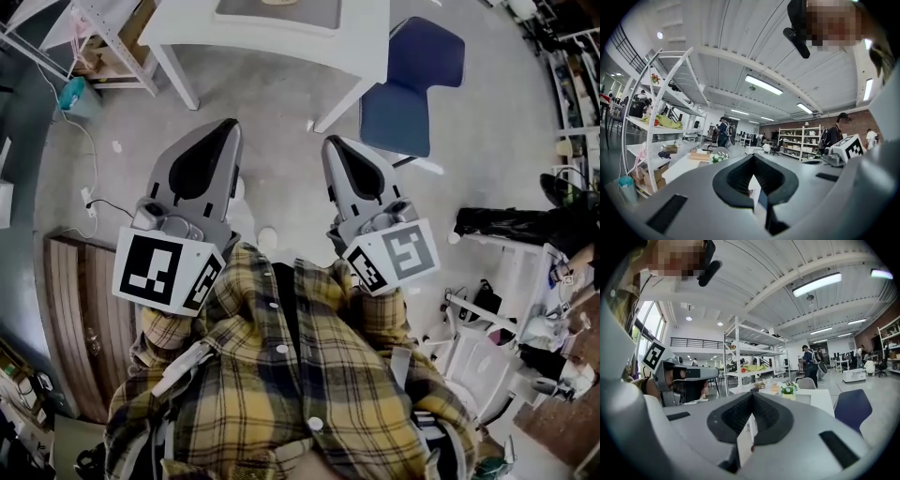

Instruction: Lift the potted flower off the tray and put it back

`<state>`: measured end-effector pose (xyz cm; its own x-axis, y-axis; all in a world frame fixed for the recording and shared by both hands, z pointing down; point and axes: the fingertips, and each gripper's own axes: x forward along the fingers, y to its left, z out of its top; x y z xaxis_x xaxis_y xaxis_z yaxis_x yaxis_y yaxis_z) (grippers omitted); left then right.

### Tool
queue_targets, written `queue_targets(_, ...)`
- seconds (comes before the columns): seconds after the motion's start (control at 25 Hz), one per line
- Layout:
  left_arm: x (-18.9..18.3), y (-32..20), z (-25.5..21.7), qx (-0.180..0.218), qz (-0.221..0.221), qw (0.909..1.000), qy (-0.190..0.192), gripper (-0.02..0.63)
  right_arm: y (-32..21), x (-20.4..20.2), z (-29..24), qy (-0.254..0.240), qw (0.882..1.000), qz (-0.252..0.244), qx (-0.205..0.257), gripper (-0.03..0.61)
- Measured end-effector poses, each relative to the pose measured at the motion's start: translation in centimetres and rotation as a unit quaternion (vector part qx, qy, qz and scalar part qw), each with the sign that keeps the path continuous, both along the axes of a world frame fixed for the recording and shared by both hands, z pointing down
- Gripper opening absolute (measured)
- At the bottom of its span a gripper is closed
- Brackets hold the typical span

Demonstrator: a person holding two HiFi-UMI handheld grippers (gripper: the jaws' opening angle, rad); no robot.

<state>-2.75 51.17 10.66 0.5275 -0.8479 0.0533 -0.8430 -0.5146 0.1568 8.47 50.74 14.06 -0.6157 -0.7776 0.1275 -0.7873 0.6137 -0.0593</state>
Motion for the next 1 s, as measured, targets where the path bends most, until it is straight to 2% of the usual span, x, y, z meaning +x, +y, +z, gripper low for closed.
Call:
queue_targets(0.6,-5.6,-14.5,-0.9,0.003,0.046,0.9989,-0.008,0.006,-14.2,-6.5,-1.7,-0.001,0.999,0.033,0.01,-0.003)
queue_targets(1.0,-8.8,-21.5,-0.1,-0.008,0.08,0.9967,-0.009,0.006,-20.6,-9.3,-1.3,0.001,0.997,0.072,0.001,-0.003)
